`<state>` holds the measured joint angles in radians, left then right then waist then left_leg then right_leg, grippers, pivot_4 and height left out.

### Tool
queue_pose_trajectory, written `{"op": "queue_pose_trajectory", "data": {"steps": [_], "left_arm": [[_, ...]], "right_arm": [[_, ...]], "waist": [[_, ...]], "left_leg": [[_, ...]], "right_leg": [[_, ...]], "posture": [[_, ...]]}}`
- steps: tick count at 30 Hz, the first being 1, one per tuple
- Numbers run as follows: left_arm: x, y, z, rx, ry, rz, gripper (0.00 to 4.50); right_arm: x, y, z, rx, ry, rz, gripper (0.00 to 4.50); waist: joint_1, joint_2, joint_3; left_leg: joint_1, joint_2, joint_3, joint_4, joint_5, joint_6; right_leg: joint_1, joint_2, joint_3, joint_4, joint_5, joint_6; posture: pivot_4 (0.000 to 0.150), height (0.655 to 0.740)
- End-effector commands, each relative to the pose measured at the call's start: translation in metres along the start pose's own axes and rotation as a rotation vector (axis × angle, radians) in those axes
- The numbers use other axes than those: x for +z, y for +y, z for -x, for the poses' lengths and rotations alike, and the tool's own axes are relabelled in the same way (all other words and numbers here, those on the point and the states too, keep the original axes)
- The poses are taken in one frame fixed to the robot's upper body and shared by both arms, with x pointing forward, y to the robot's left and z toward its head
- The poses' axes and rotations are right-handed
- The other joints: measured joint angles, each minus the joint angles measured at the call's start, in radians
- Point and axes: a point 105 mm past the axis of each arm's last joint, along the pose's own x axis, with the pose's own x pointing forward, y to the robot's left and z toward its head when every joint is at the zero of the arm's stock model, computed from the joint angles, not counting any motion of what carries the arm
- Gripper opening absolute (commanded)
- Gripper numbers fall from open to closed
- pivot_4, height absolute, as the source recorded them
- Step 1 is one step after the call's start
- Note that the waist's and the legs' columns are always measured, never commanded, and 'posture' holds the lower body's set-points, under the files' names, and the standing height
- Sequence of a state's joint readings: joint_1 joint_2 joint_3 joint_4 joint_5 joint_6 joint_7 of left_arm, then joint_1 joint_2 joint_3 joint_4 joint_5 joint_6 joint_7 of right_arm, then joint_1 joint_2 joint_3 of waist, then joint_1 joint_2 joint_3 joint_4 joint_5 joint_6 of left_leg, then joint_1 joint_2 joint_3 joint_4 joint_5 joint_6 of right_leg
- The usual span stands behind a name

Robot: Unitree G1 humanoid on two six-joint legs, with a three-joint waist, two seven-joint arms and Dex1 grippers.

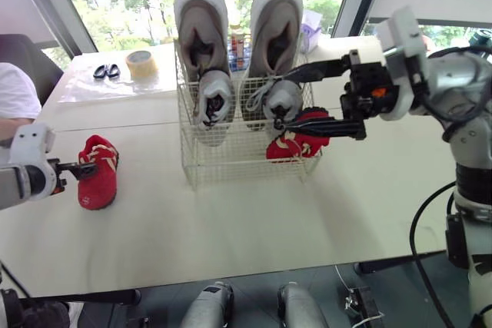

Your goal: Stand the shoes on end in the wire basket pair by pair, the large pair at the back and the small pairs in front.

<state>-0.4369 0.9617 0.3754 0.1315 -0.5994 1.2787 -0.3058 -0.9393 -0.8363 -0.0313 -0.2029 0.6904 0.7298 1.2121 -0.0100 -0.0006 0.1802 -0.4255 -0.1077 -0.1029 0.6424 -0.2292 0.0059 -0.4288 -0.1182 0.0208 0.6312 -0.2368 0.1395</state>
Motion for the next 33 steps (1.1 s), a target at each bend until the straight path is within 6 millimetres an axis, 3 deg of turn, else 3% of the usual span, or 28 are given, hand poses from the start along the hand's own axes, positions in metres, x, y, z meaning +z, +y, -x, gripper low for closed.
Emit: {"op": "queue_pose_trajectory", "data": {"steps": [1, 4, 5, 7, 13, 16, 18, 22, 26, 30, 33], "left_arm": [[0.012, -0.001, -0.018, -0.039, -0.041, -0.023, 4.5], [0.014, -0.002, -0.031, -0.066, -0.036, -0.022, 4.5], [0.013, -0.002, -0.034, -0.074, -0.03, -0.028, 4.25], [0.011, -0.003, -0.039, -0.092, -0.018, -0.034, 3.67], [0.009, -0.009, -0.045, -0.138, -0.019, 0.002, 1.0], [0.036, -0.031, -0.031, -0.261, -0.182, 0.0, 0.24], [0.061, -0.05, -0.009, -0.385, -0.341, 0.003, 0.24], [0.109, -0.103, 0.073, -0.688, -0.822, -0.051, 0.24], [0.111, -0.161, 0.14, -0.988, -1.03, -0.084, 0.24], [0.1, -0.197, 0.167, -1.164, -1.055, -0.122, 0.24], [0.089, -0.219, 0.159, -1.169, -1.038, -0.193, 0.24]], "right_arm": [[0.013, 0.005, 0.007, -0.044, -0.015, 0.035, 4.47], [0.015, 0.007, 0.007, -0.059, -0.015, 0.033, 4.47], [0.016, 0.007, 0.008, -0.068, -0.015, 0.034, 4.5], [0.016, 0.007, 0.009, -0.081, -0.011, 0.037, 4.5], [0.015, 0.006, 0.011, -0.095, -0.005, 0.042, 4.5], [0.014, 0.004, 0.011, -0.096, -0.002, 0.048, 4.5], [0.014, 0.003, 0.012, -0.094, -0.005, 0.048, 4.5], [0.013, 0.001, 0.013, -0.092, -0.002, 0.047, 4.5], [0.013, -0.002, 0.013, -0.085, 0.001, 0.051, 4.5], [0.014, -0.005, 0.012, -0.081, 0.006, 0.06, 4.5], [0.014, -0.006, 0.013, -0.082, 0.013, 0.06, 4.5]], "waist": [[0.001, 0.0, 0.0], [0.0, 0.0, 0.0], [-0.001, 0.0, 0.0], [-0.001, 0.0, 0.0], [0.011, 0.001, -0.001], [0.023, 0.001, -0.001], [0.025, -0.001, 0.0], [0.02, -0.009, 0.004], [0.015, -0.009, 0.004], [0.011, -0.008, 0.004], [0.013, -0.008, 0.004]], "left_leg": [[0.0, 0.0, 0.0, 0.0, 0.0, 0.0], [0.0, 0.0, 0.0, 0.0, 0.0, 0.0], [0.0, 0.0, 0.0, 0.0, 0.0, 0.0], [0.0, 0.0, 0.0, 0.0, 0.0, 0.0], [0.0, 0.0, -0.001, 0.001, 0.001, 0.0], [0.0, 0.0, -0.001, 0.002, 0.001, 0.0], [-0.001, 0.0, -0.001, 0.003, 0.001, 0.0], [-0.003, 0.0, -0.003, 0.004, 0.0, 0.0], [-0.003, 0.0, -0.001, 0.004, 0.0, -0.001], [-0.001, 0.001, -0.001, 0.003, 0.0, -0.001], [-0.001, 0.001, -0.001, 0.004, 0.0, -0.001]], "right_leg": [[0.0, 0.0, 0.0, 0.0, 0.0, 0.0], [0.0, 0.0, 0.0, 0.001, 0.0, 0.0], [0.0, 0.0, 0.0, 0.001, 0.0, 0.0], [0.0, 0.0, 0.0, 0.001, 0.0, 0.0], [0.001, 0.0, -0.001, 0.001, 0.0, 0.0], [0.001, 0.0, -0.001, 0.001, 0.0, 0.0], [0.001, -0.001, -0.001, 0.001, 0.0, 0.0], [0.0, -0.001, -0.002, 0.0, 0.0, 0.0], [0.0, -0.001, -0.002, -0.001, 0.001, -0.001], [0.0, 0.0, -0.001, 0.0, 0.001, 0.0], [0.001, 0.001, -0.002, 0.001, 0.001, -0.001]], "posture": [[0.15, 0.74], [0.15, 0.74], [0.15, 0.74], [0.15, 0.74], [0.15, 0.74], [0.15, 0.74], [0.15, 0.74], [0.15, 0.74], [0.15, 0.74], [0.15, 0.74], [0.15, 0.74]]}}
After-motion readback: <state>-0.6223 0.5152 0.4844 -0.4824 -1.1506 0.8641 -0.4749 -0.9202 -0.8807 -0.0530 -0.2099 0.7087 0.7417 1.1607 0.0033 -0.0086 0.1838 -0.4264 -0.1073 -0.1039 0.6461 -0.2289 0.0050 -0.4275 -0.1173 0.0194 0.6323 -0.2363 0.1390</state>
